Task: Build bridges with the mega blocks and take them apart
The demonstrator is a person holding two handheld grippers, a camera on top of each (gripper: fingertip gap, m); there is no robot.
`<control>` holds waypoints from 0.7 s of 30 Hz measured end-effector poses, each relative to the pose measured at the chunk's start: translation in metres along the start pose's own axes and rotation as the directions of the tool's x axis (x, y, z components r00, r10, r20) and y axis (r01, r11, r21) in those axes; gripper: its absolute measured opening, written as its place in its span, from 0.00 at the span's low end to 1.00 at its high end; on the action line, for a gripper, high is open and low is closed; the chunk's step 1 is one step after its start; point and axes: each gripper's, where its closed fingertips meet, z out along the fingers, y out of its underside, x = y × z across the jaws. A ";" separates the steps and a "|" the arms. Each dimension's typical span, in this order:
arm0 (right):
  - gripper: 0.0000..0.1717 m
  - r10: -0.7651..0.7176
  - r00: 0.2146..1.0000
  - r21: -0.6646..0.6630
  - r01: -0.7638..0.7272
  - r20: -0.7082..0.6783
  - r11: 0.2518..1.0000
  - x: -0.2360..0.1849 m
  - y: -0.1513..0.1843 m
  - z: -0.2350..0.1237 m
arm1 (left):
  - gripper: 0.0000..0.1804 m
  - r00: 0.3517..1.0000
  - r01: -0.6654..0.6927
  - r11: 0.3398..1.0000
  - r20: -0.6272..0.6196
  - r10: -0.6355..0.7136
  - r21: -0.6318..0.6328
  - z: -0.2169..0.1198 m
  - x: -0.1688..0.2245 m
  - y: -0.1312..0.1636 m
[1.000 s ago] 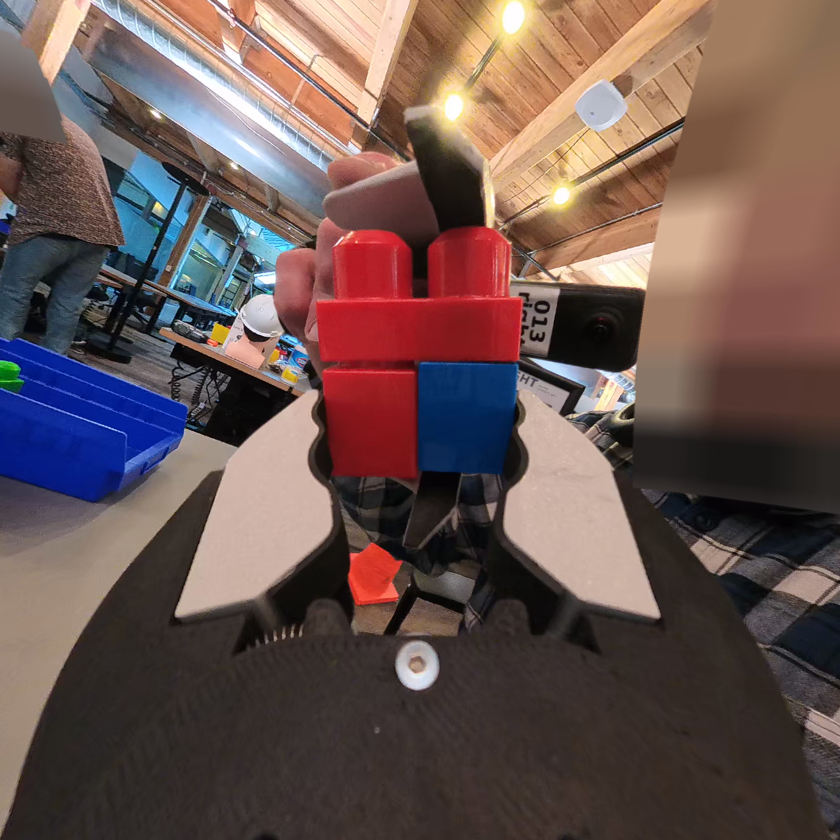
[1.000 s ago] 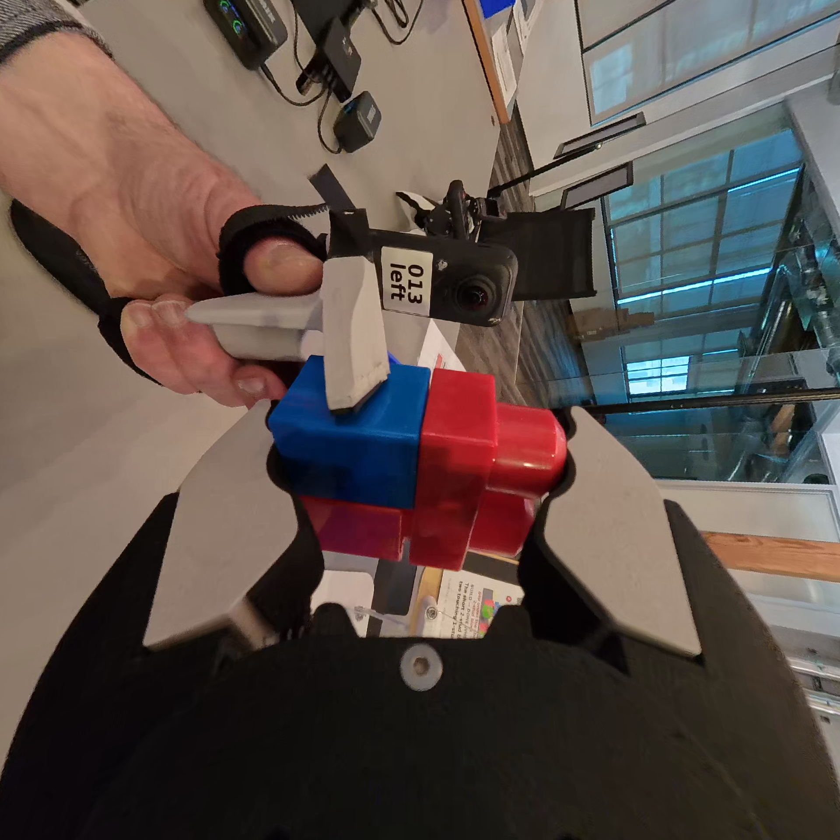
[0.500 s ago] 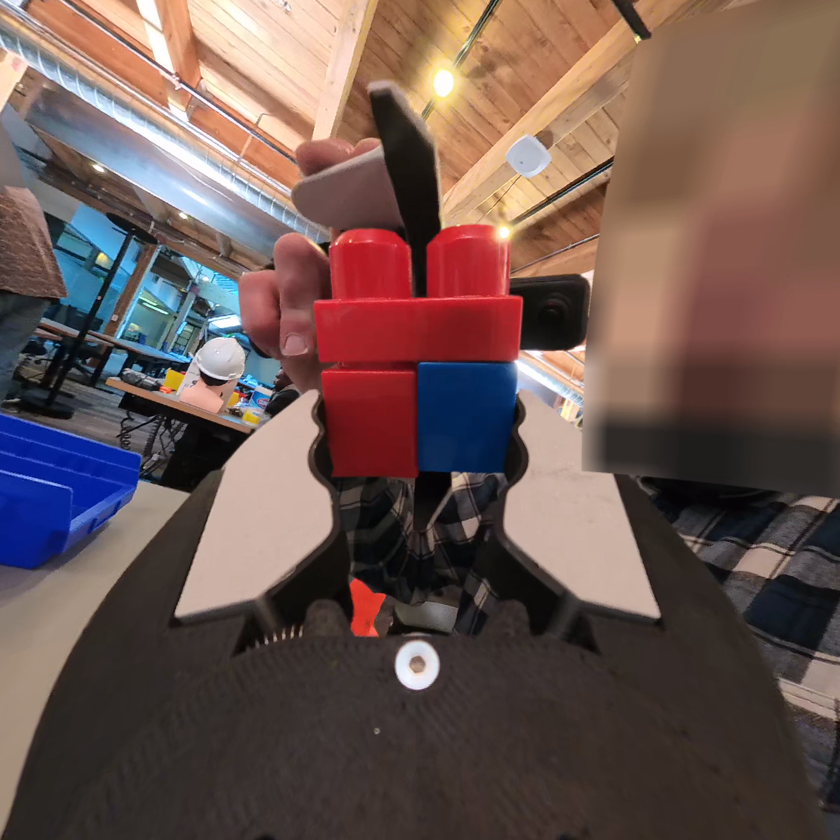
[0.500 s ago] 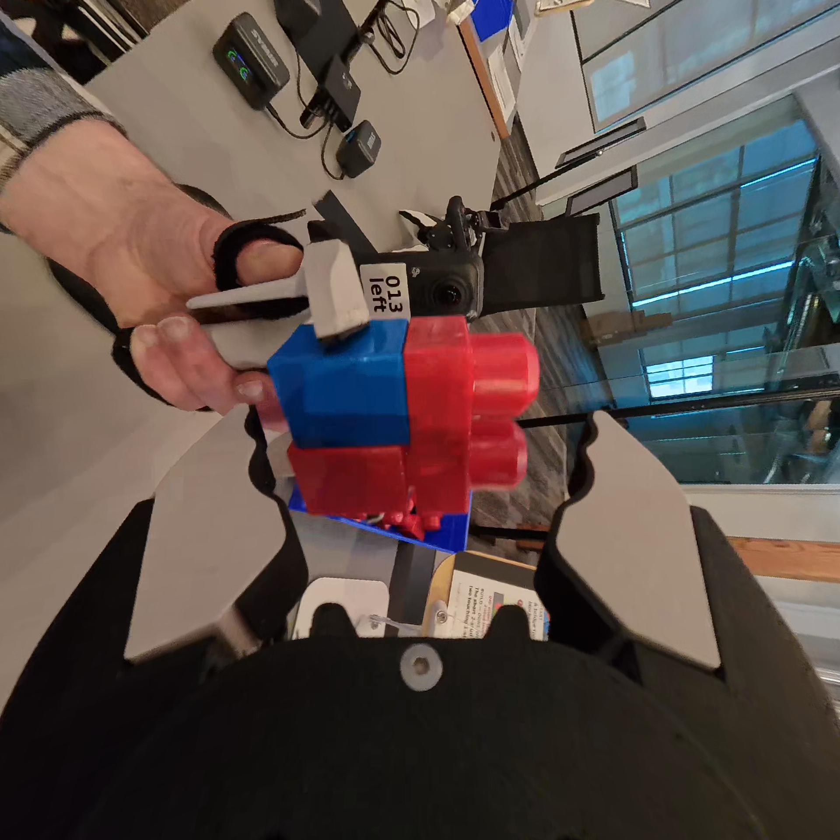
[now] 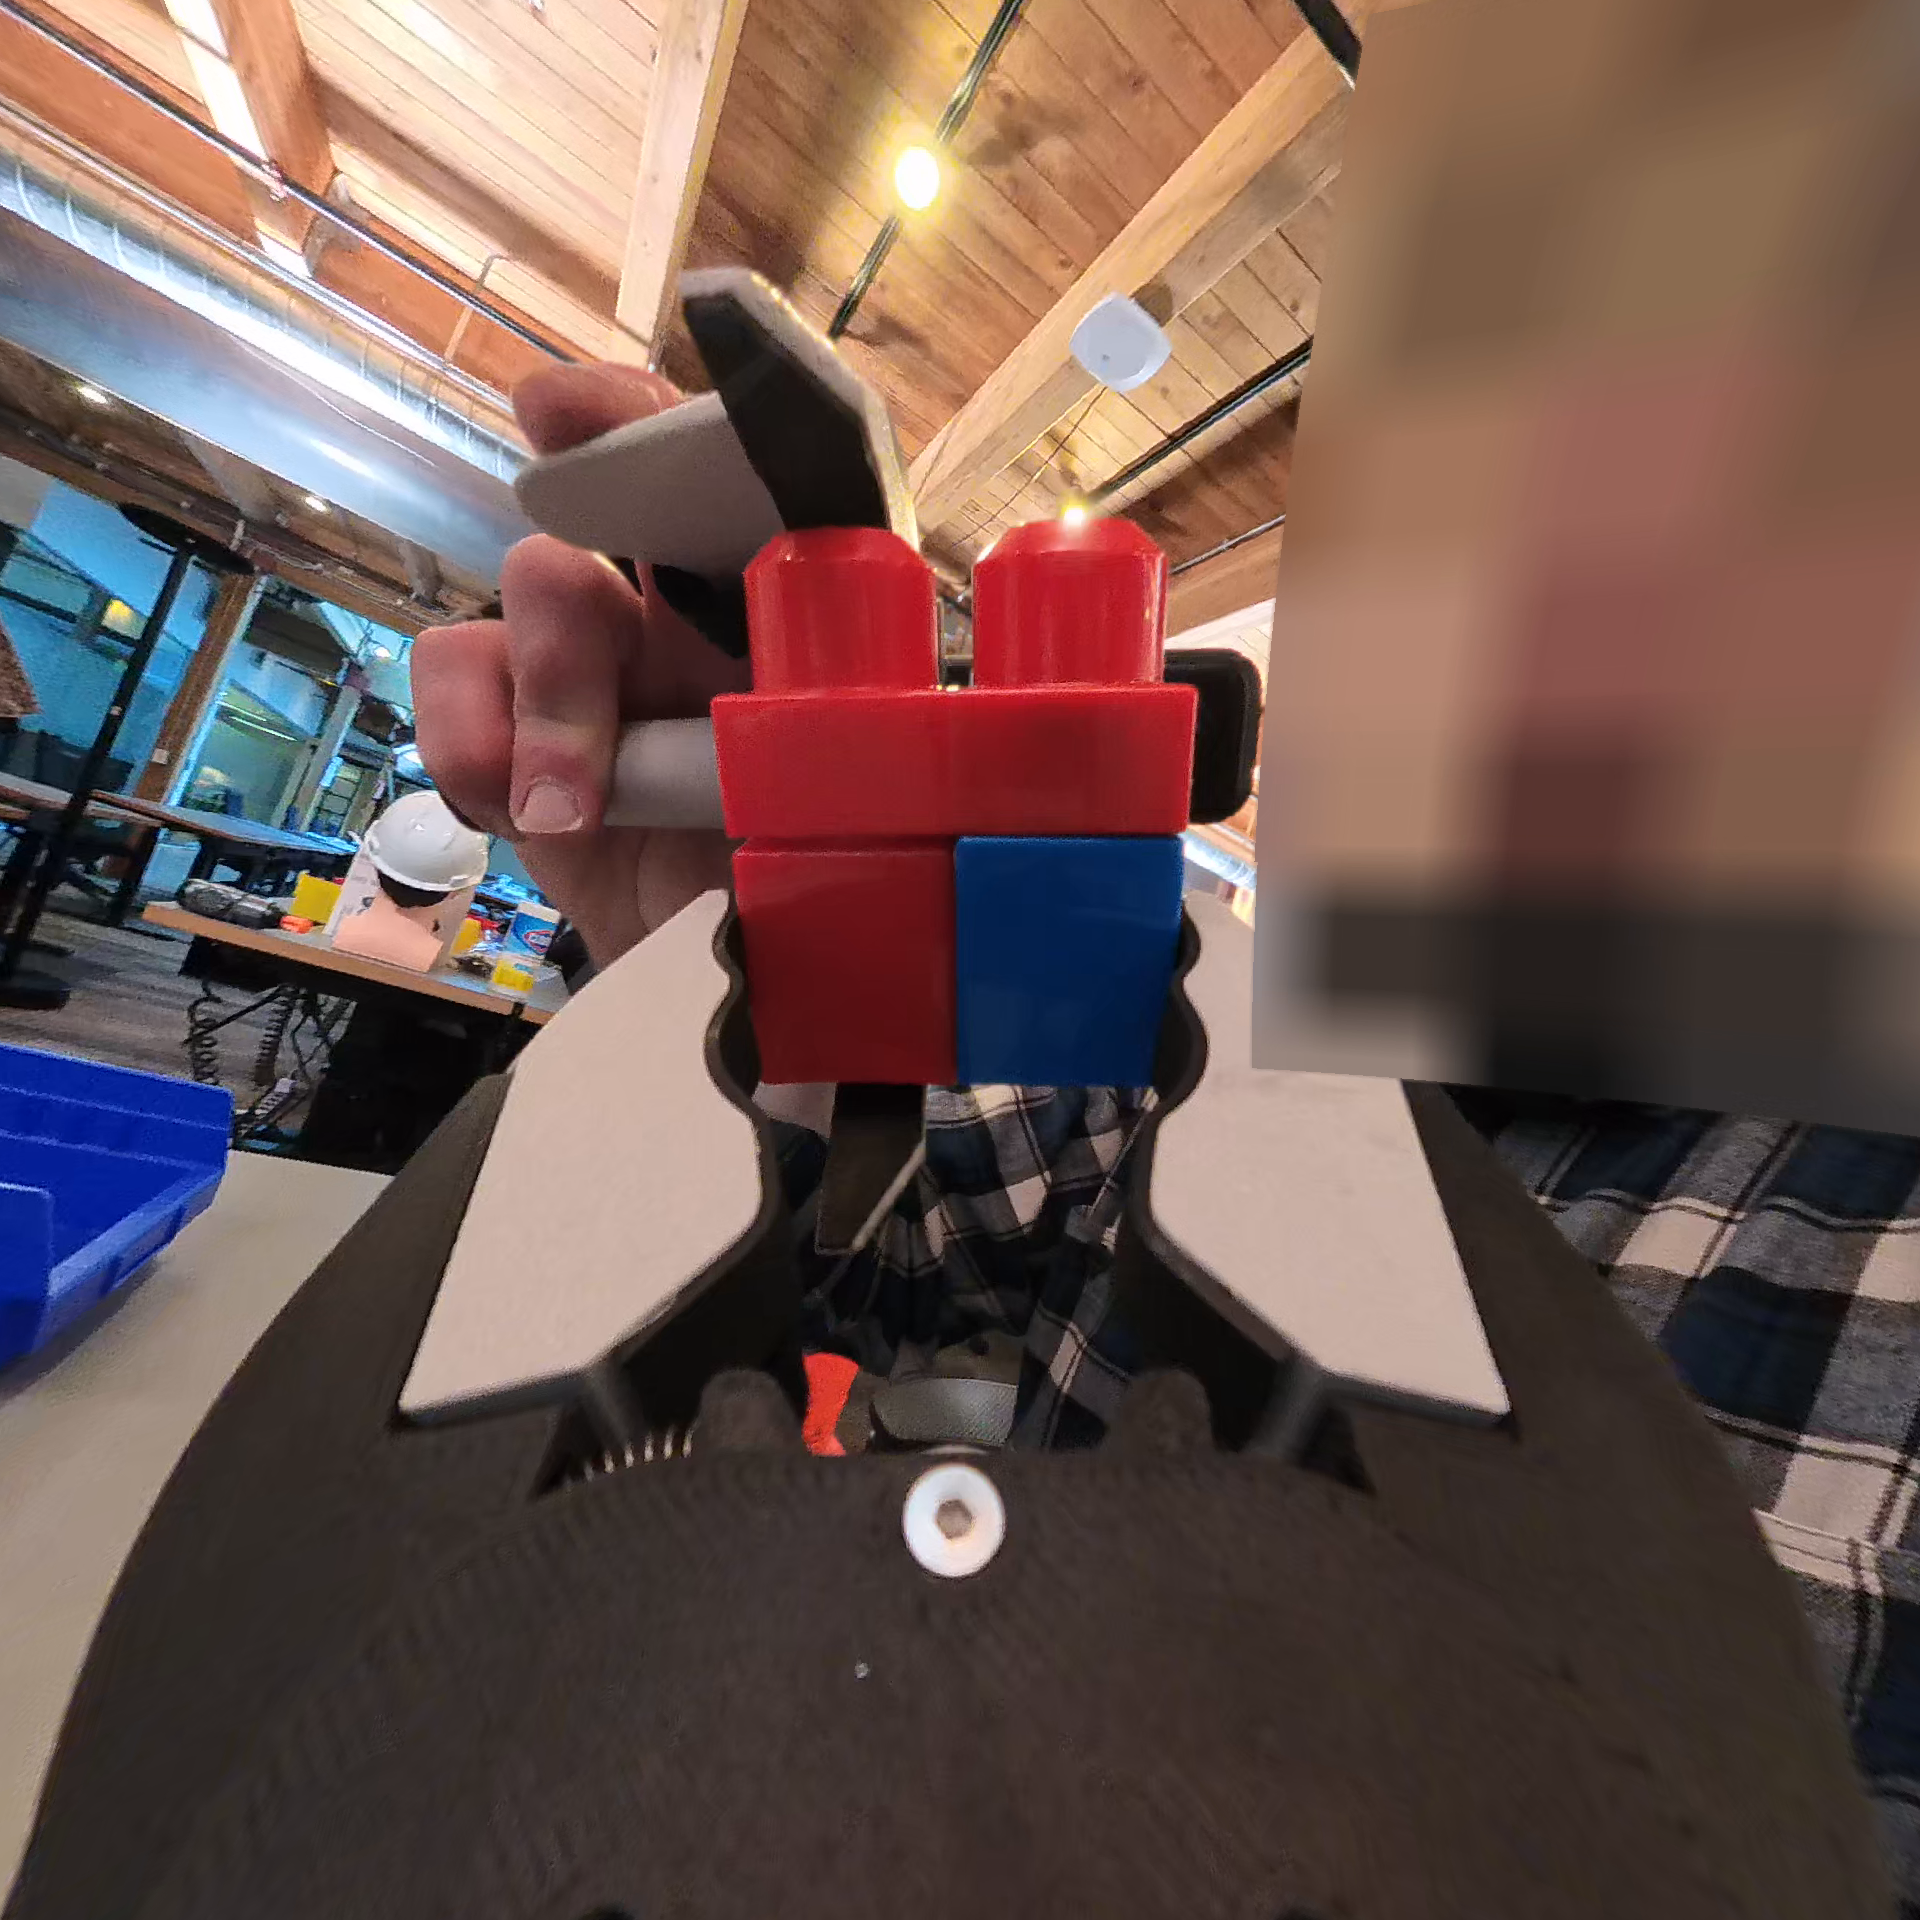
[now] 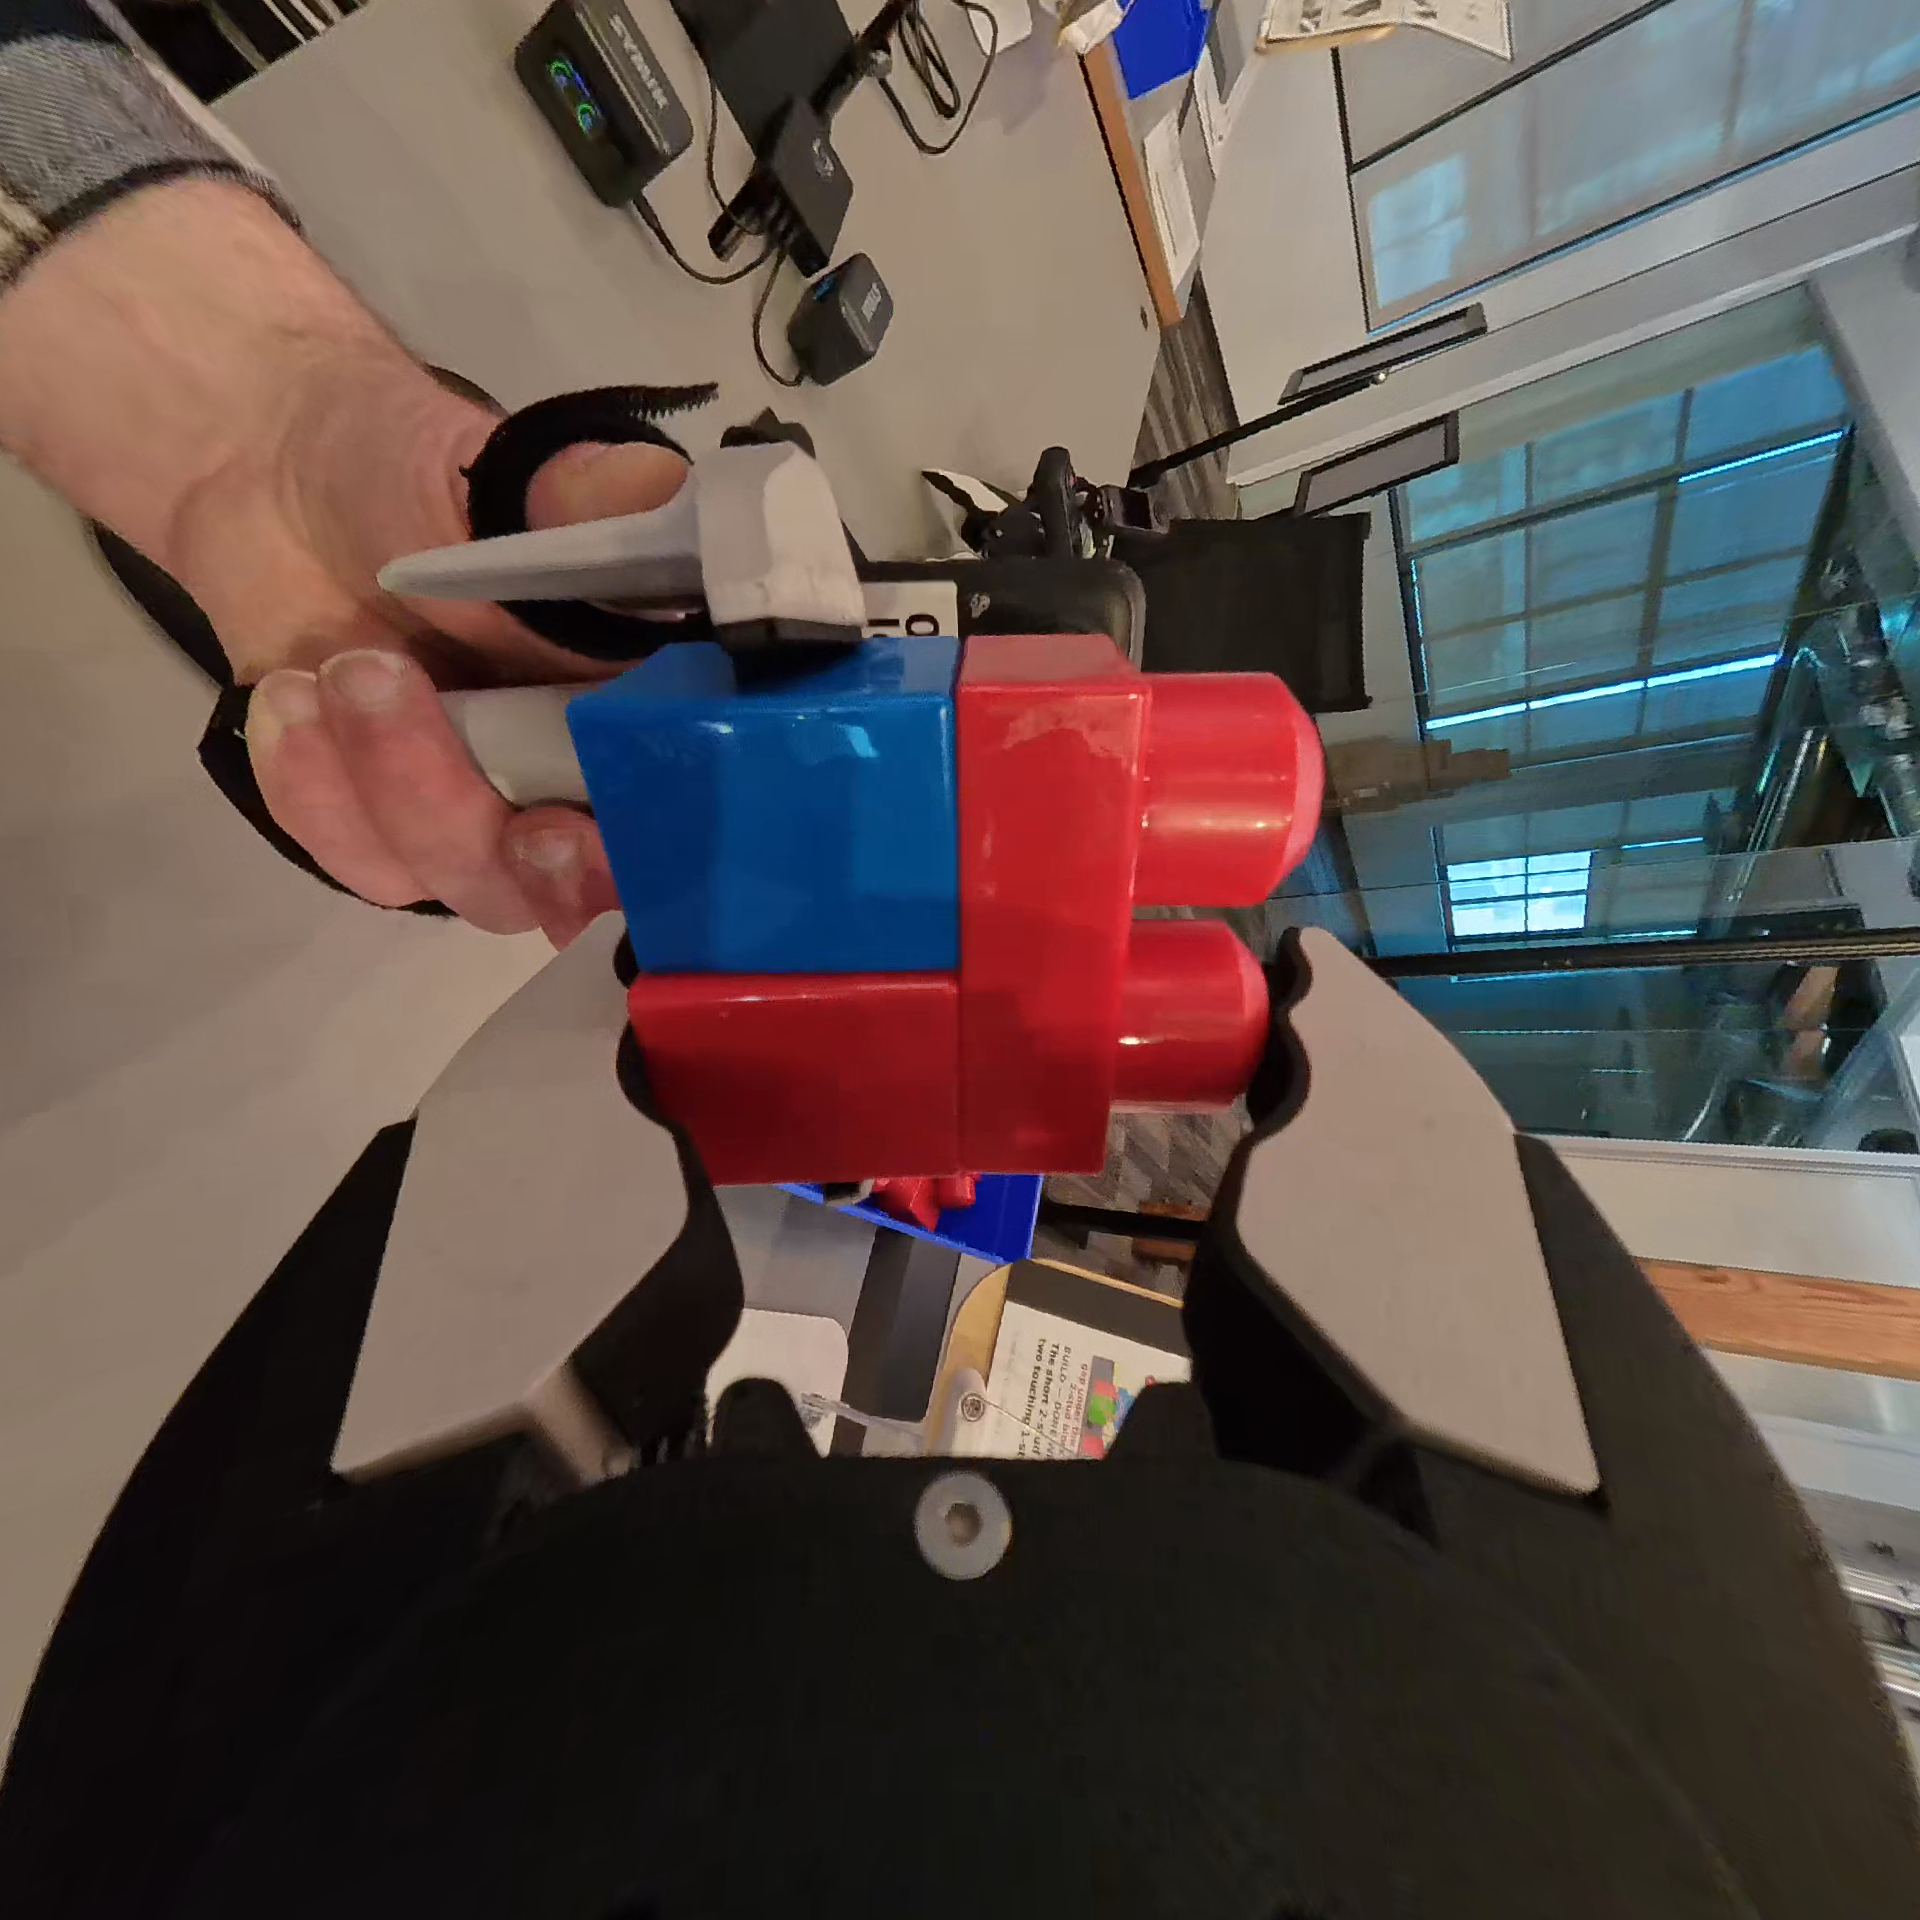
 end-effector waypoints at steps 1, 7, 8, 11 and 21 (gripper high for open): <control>0.64 0.001 1.000 -0.007 -0.001 -0.002 1.000 0.000 0.000 0.000 | 0.41 1.000 0.006 1.000 -0.013 -0.006 0.002 0.000 0.001 0.000; 0.64 0.008 0.999 -0.054 -0.005 0.051 0.999 -0.007 0.007 0.000 | 0.41 1.000 0.011 1.000 -0.010 -0.012 -0.011 0.000 -0.002 0.006; 0.64 0.008 0.999 -0.058 -0.005 0.050 0.998 -0.007 0.008 0.000 | 0.41 1.000 0.011 1.000 -0.006 -0.011 -0.010 0.000 -0.003 0.006; 0.64 0.038 0.998 -0.064 -0.034 0.056 0.997 -0.006 0.013 0.002 | 0.41 1.000 0.008 1.000 0.021 -0.008 0.004 -0.002 -0.008 0.004; 0.67 -0.024 1.000 -0.037 0.025 0.013 0.999 -0.006 -0.006 0.008 | 0.41 0.998 0.006 1.000 0.063 -0.006 -0.012 0.001 -0.014 0.008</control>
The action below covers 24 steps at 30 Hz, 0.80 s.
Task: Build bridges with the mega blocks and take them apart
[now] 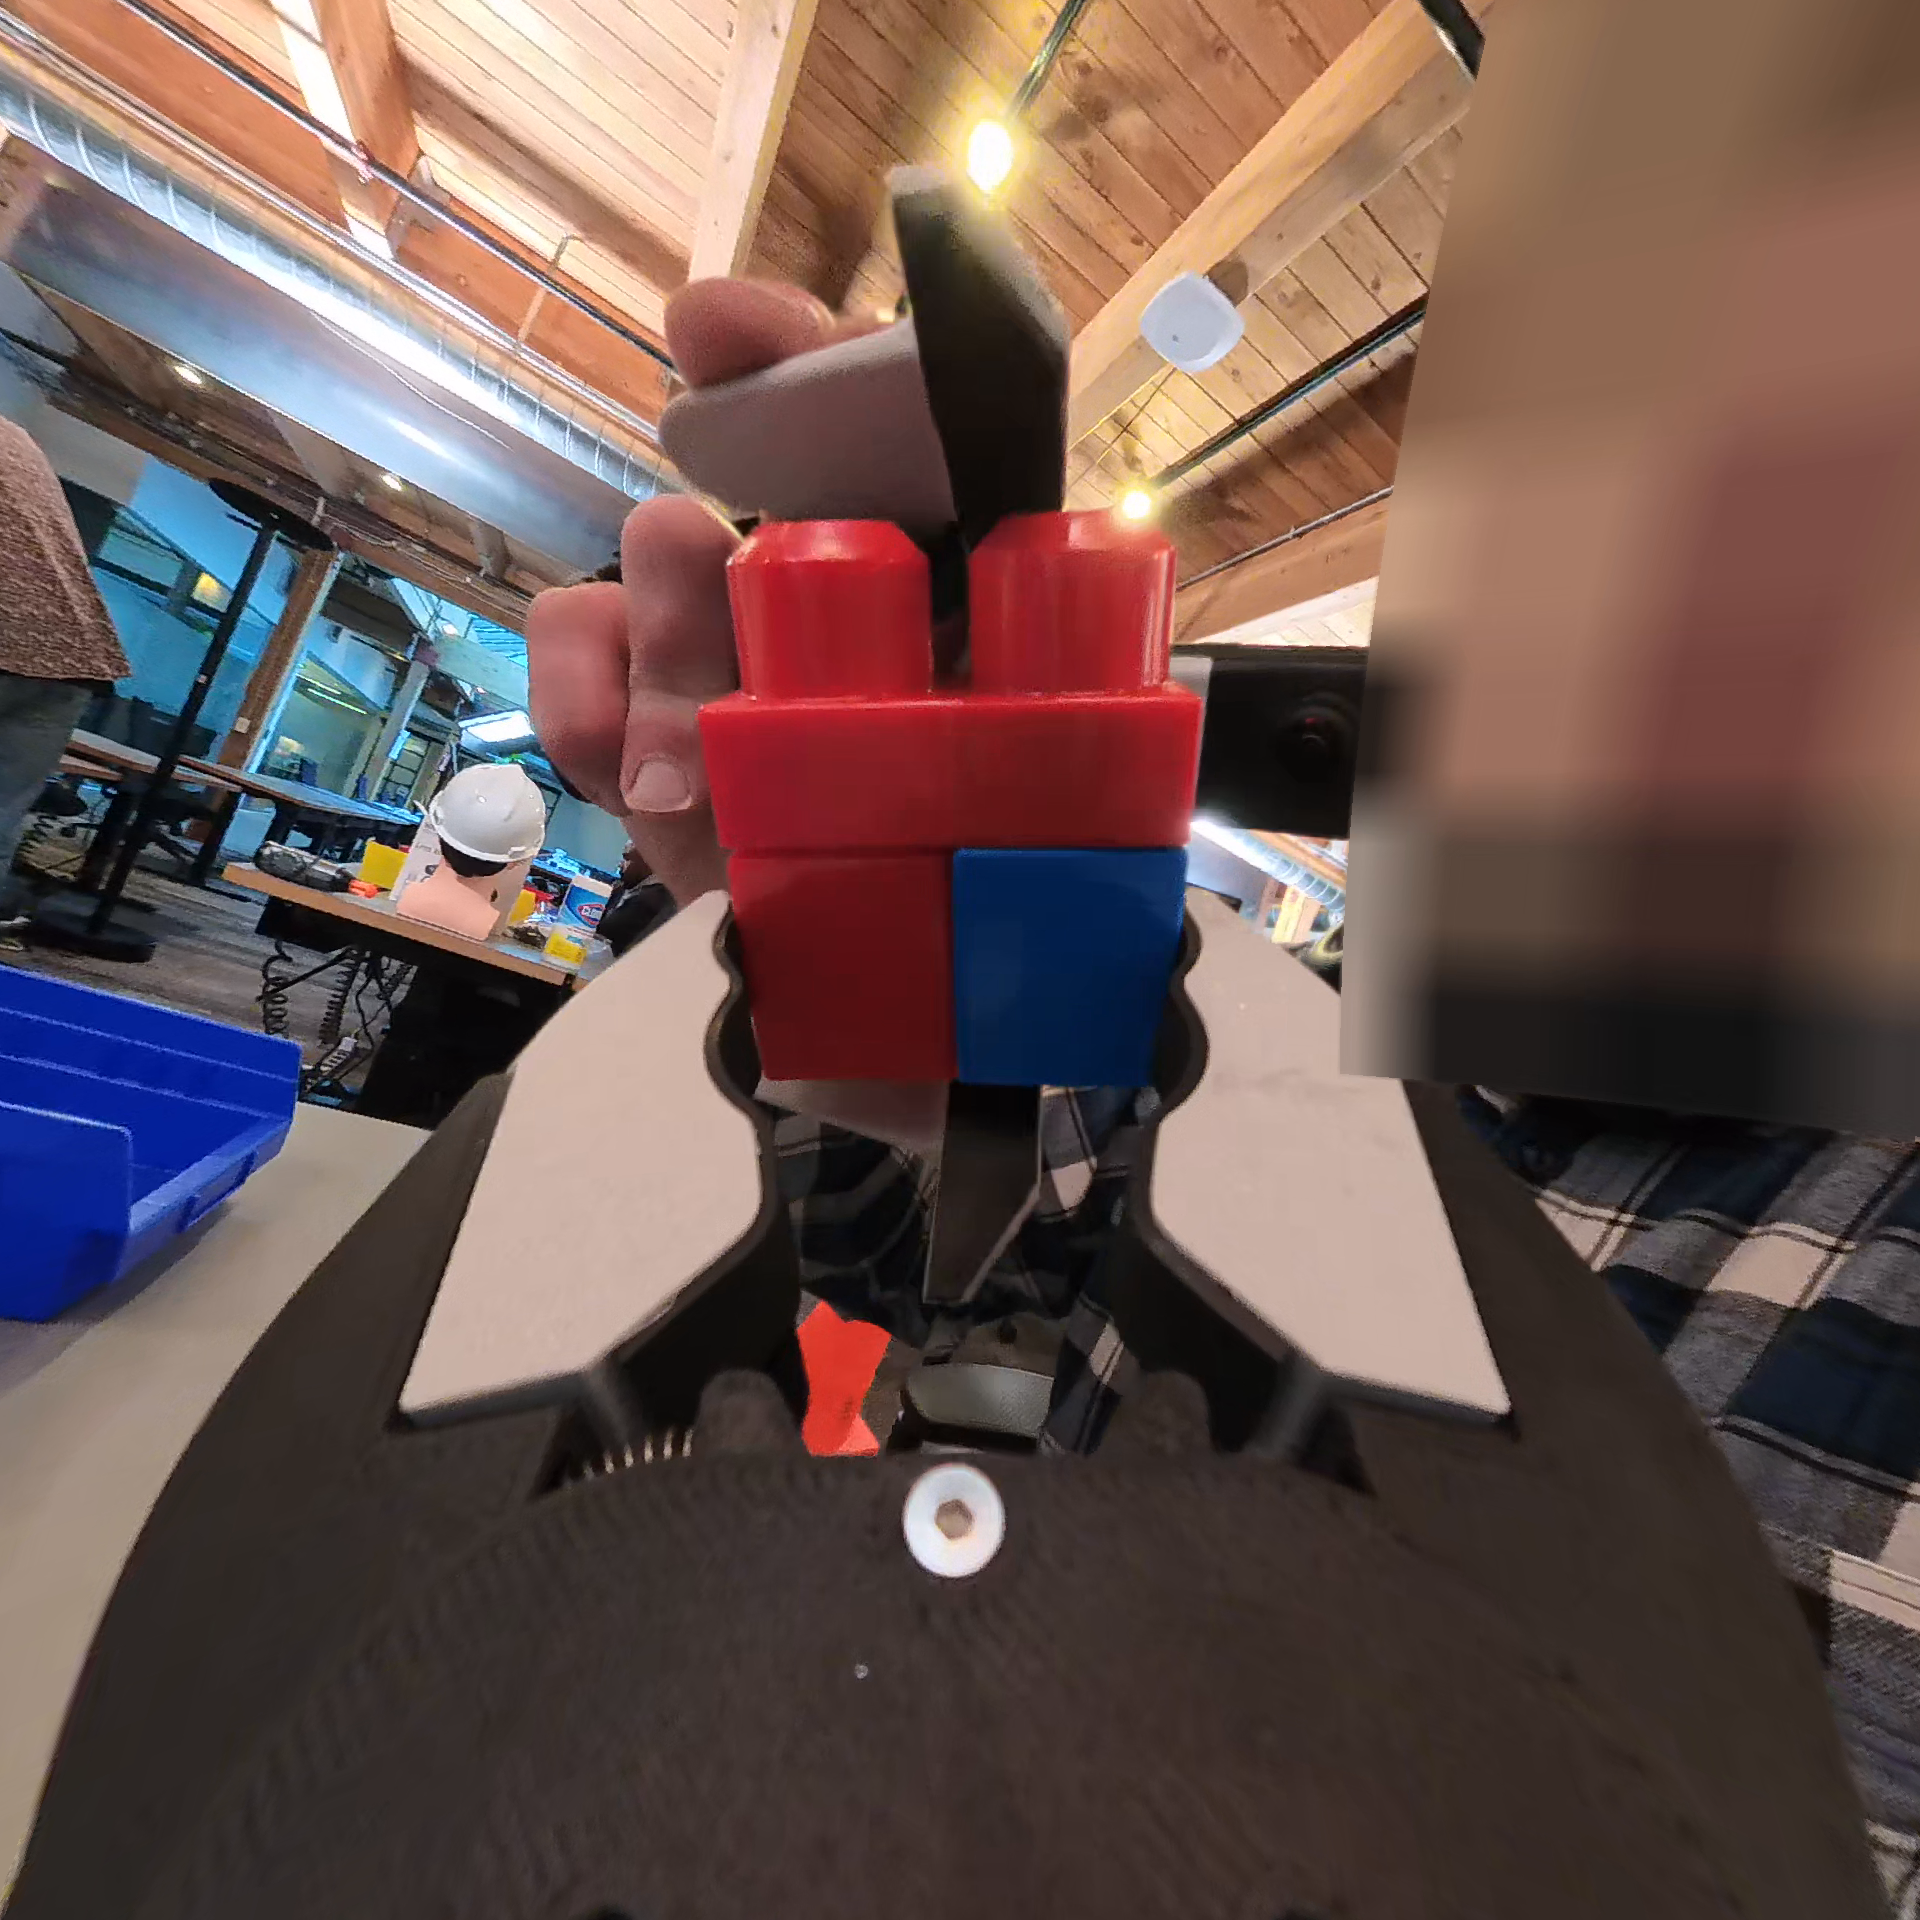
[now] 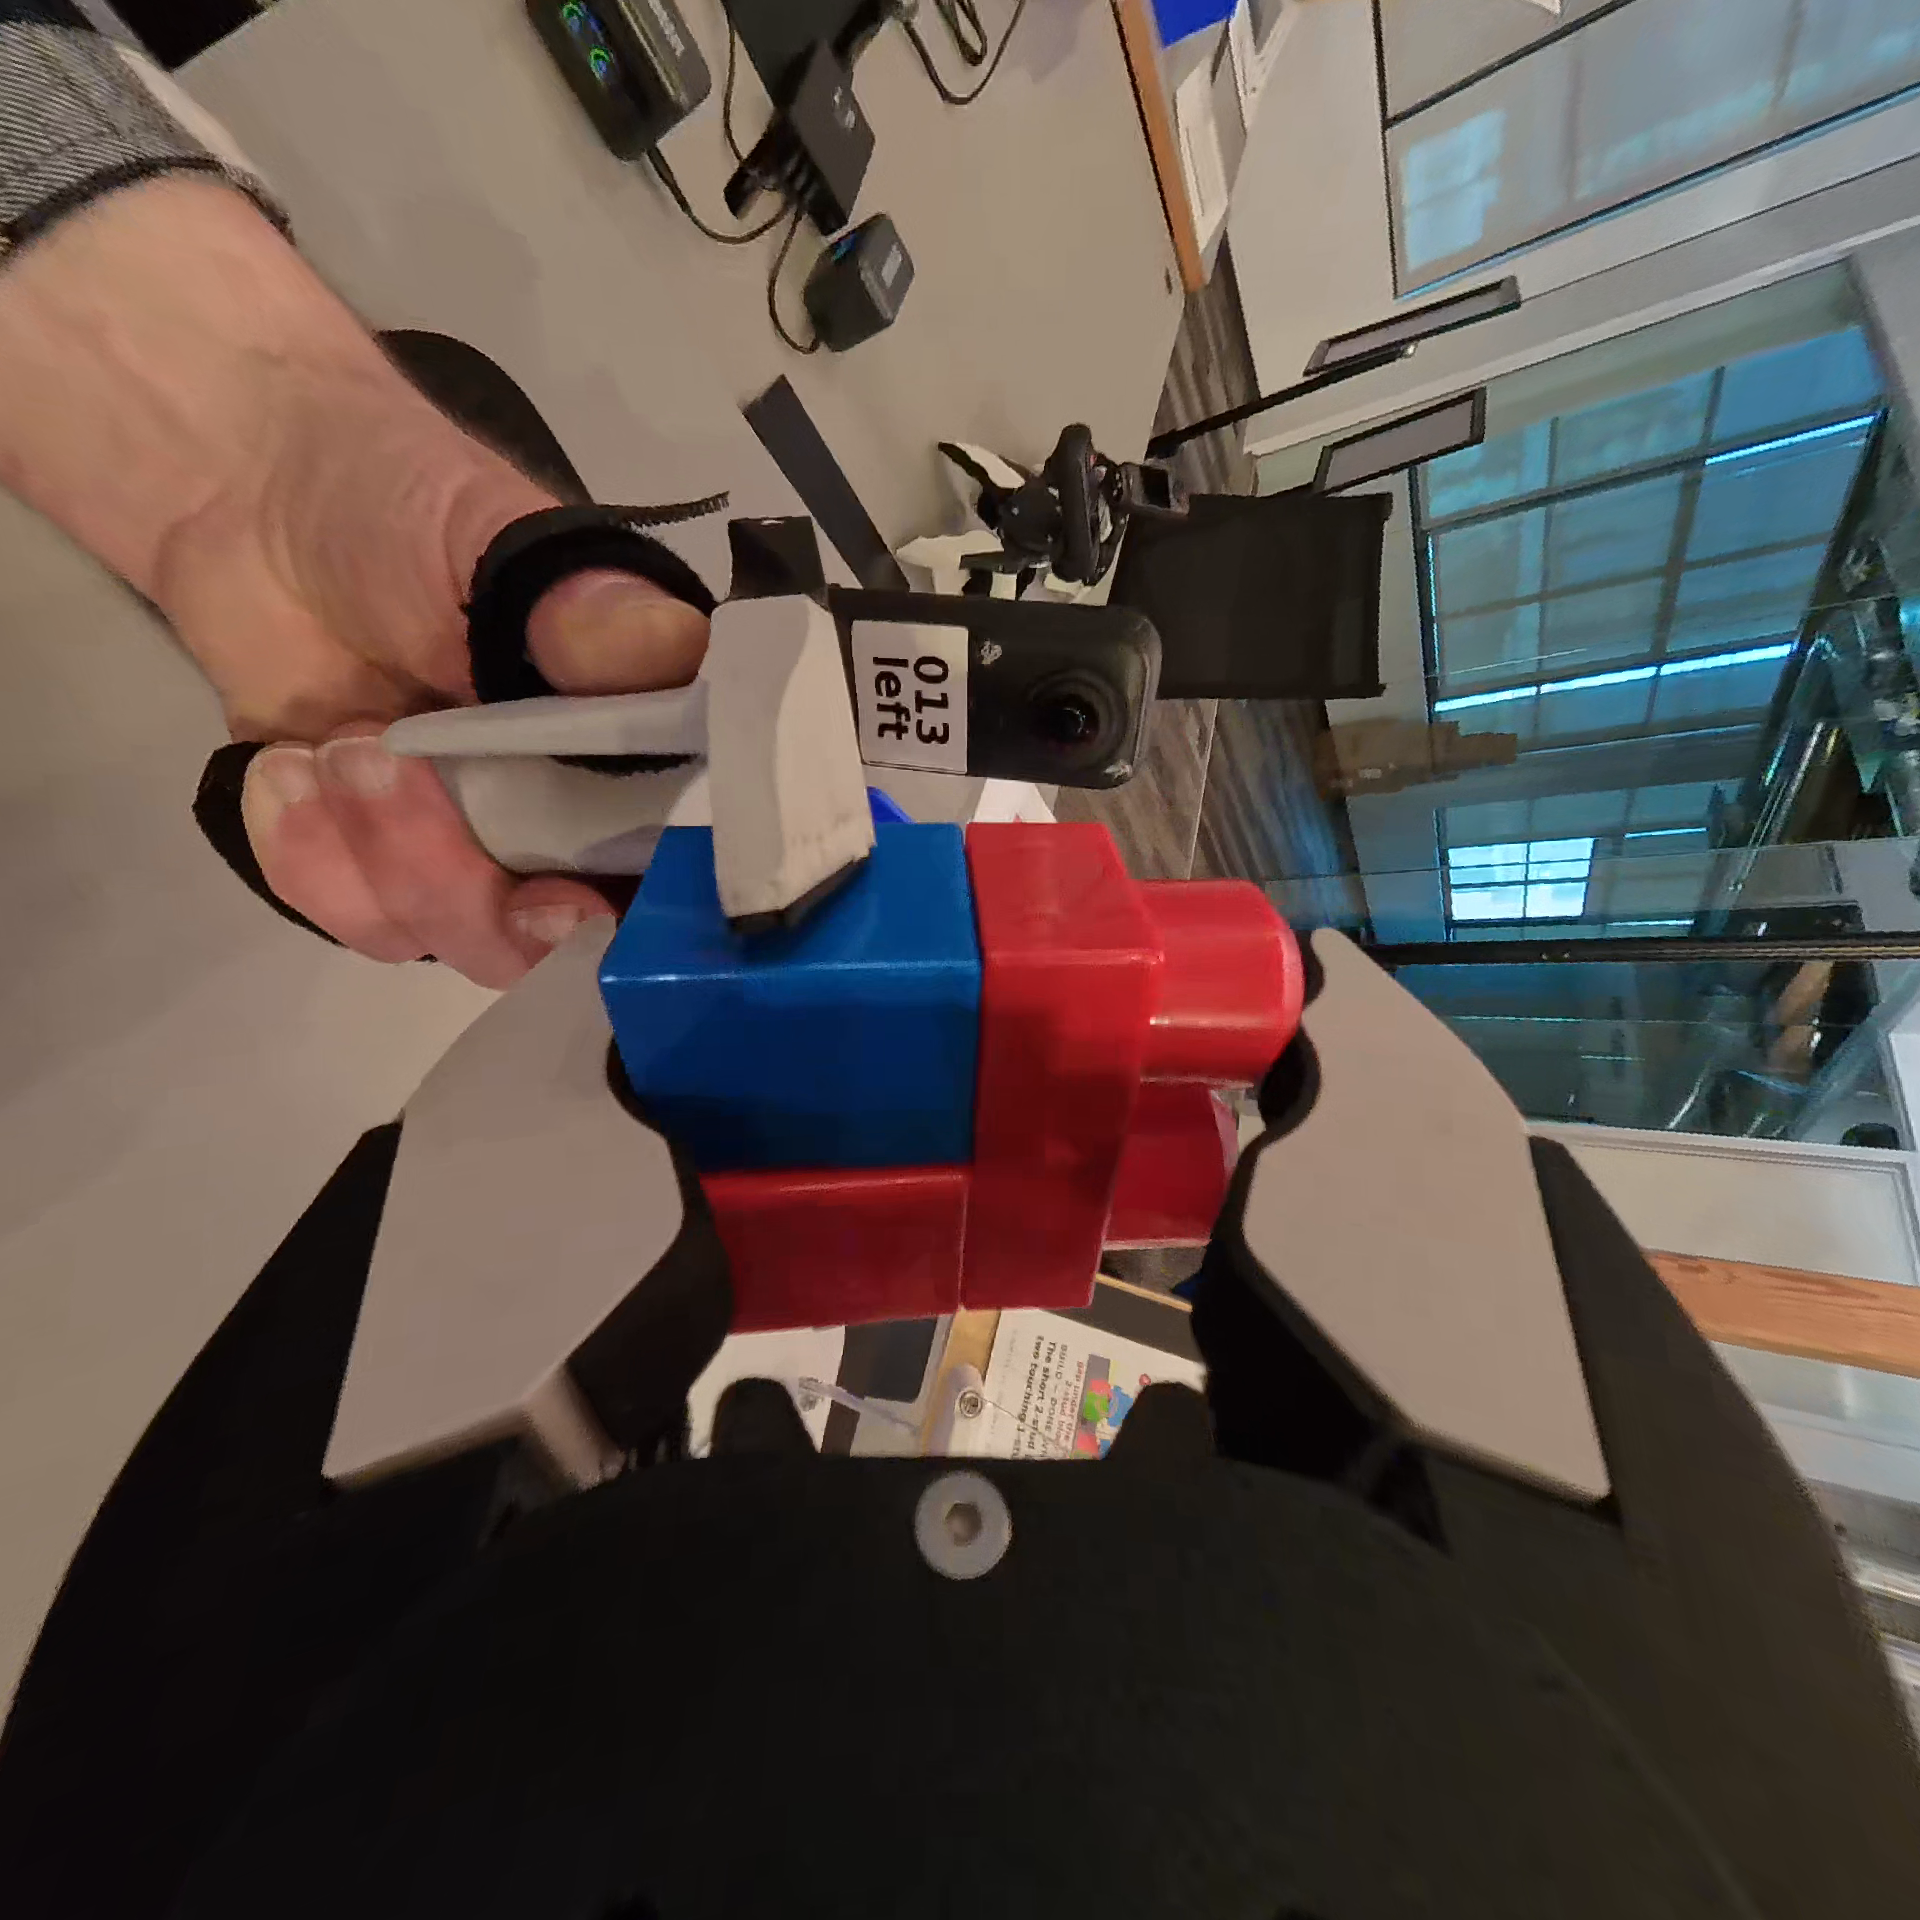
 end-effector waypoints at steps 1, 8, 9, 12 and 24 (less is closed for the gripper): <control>0.67 -0.002 1.000 -0.006 0.002 0.003 1.000 0.000 0.000 0.000 | 0.41 1.000 0.004 1.000 0.000 -0.004 0.001 -0.001 0.000 -0.001; 0.65 -0.043 0.999 -0.008 0.043 0.001 0.999 -0.002 -0.006 -0.005 | 0.41 0.999 -0.020 0.999 -0.034 0.019 -0.029 0.002 0.007 0.002; 0.65 -0.043 0.999 -0.008 0.043 0.012 0.999 -0.004 -0.006 -0.006 | 0.41 0.999 -0.024 0.999 -0.030 0.023 -0.035 0.003 0.007 0.003; 0.64 -0.057 0.997 -0.014 0.057 0.051 0.998 -0.009 -0.007 -0.007 | 0.41 0.999 -0.026 0.998 -0.037 0.023 -0.061 0.005 0.009 0.008; 0.46 0.205 0.855 0.124 -0.296 0.476 0.947 -0.027 -0.015 -0.043 | 0.41 0.990 -0.016 0.948 -0.140 -0.030 -0.318 -0.010 0.021 0.046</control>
